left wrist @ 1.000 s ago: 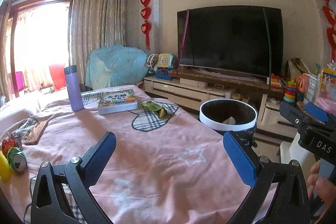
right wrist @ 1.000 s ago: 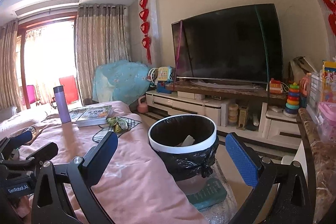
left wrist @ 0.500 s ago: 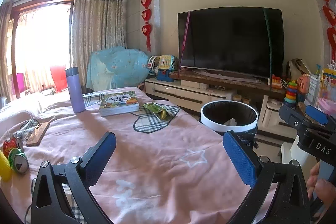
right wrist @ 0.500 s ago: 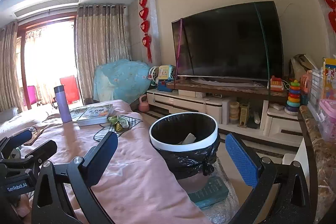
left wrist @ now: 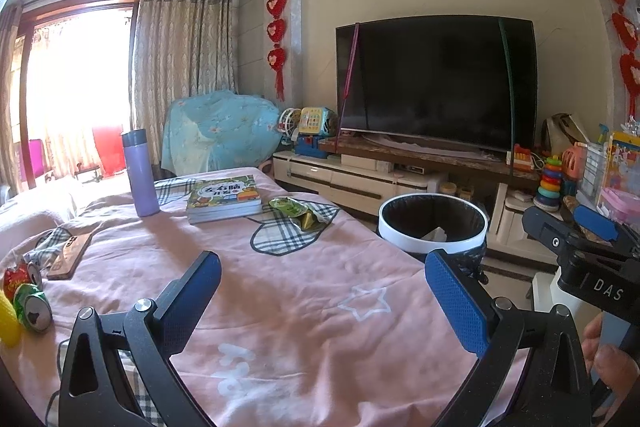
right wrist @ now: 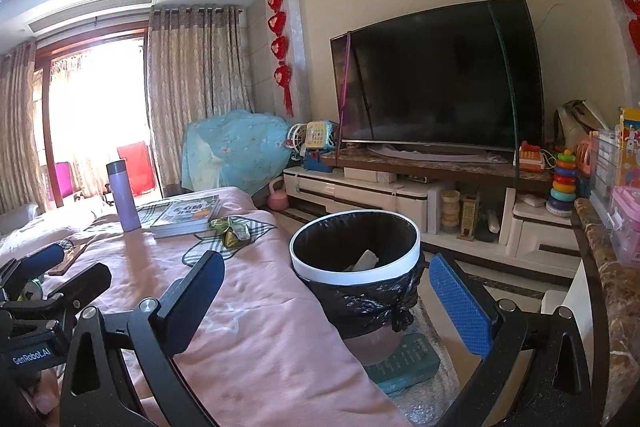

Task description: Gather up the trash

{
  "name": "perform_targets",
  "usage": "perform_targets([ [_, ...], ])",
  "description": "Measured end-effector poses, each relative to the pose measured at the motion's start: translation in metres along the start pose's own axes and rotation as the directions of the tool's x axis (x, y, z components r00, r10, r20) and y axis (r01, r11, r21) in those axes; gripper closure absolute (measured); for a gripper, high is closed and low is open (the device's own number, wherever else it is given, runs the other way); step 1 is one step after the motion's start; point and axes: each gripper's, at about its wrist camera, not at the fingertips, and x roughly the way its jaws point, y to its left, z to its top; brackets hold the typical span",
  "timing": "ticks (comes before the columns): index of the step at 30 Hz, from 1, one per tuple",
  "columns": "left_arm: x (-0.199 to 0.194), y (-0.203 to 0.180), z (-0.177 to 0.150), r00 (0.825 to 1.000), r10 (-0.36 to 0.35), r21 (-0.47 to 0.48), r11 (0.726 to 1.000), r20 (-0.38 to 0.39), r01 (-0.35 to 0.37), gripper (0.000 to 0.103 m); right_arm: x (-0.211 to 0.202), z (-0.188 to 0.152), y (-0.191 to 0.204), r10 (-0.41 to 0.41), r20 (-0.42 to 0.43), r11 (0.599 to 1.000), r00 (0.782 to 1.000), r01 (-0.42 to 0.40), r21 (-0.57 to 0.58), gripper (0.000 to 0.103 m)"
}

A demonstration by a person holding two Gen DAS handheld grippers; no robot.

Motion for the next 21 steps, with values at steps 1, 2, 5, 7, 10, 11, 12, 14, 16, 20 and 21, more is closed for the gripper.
perform_targets([
  [1,-0.0001,0.0000,-0.0001,1.000,0.000,-0.001,1.000,0.000,0.000,0.000,0.0002,0.0002,-0.0006,0.002,-0.001,1.000,1.000,-0.002,0.001,0.000],
  [2,-0.0004,0.0006,-0.0001,1.000,0.000,-0.002,1.000,0.000,0.000,0.000,0.0004,0.0000,-0.0005,0.002,-0.001,1.000,1.000,-0.002,0.000,0.000],
  [5,-0.0004,0.0014,0.0001,1.000,-0.003,-0.005,1.000,-0.002,0.003,0.000,0.0005,0.0000,-0.0009,0.003,-0.001,1.000,1.000,-0.003,0.001,0.000],
  [7,-0.0001,0.0019,0.0006,1.000,-0.002,-0.008,1.000,-0.001,0.002,0.000,0.0005,0.0002,-0.0005,0.003,-0.002,1.000,1.000,-0.003,0.003,0.000],
  [10,0.0006,0.0023,0.0008,1.000,-0.002,-0.008,1.000,-0.002,0.002,0.000,0.0005,0.0000,-0.0008,0.003,-0.001,1.000,1.000,-0.003,0.002,0.000],
  [11,0.0003,0.0026,0.0011,1.000,-0.003,-0.009,1.000,-0.002,0.003,0.000,0.0004,-0.0001,-0.0010,0.003,-0.001,1.000,1.000,-0.003,0.001,0.000],
  [12,0.0007,0.0025,0.0010,1.000,-0.005,-0.008,1.000,-0.003,0.005,0.000,0.0004,-0.0004,-0.0008,0.003,0.000,1.000,1.000,-0.003,0.001,0.000],
  [14,0.0002,0.0021,0.0016,1.000,-0.003,-0.006,1.000,-0.001,0.003,0.000,0.0008,0.0000,0.0001,0.003,0.002,1.000,1.000,-0.003,0.001,0.000],
  [16,0.0005,0.0020,0.0019,1.000,-0.004,-0.005,1.000,0.001,0.004,0.001,0.0006,0.0000,0.0007,0.004,0.001,1.000,1.000,-0.004,0.003,0.000],
  [20,0.0014,0.0023,0.0017,1.000,-0.006,-0.007,1.000,-0.003,0.006,0.000,0.0003,-0.0004,0.0012,0.002,0.003,1.000,1.000,-0.002,0.001,0.000],
  [21,0.0023,0.0025,0.0015,1.000,-0.007,-0.007,1.000,-0.004,0.007,0.000,0.0002,-0.0004,0.0020,0.003,0.003,1.000,1.000,-0.003,0.000,0.000],
])
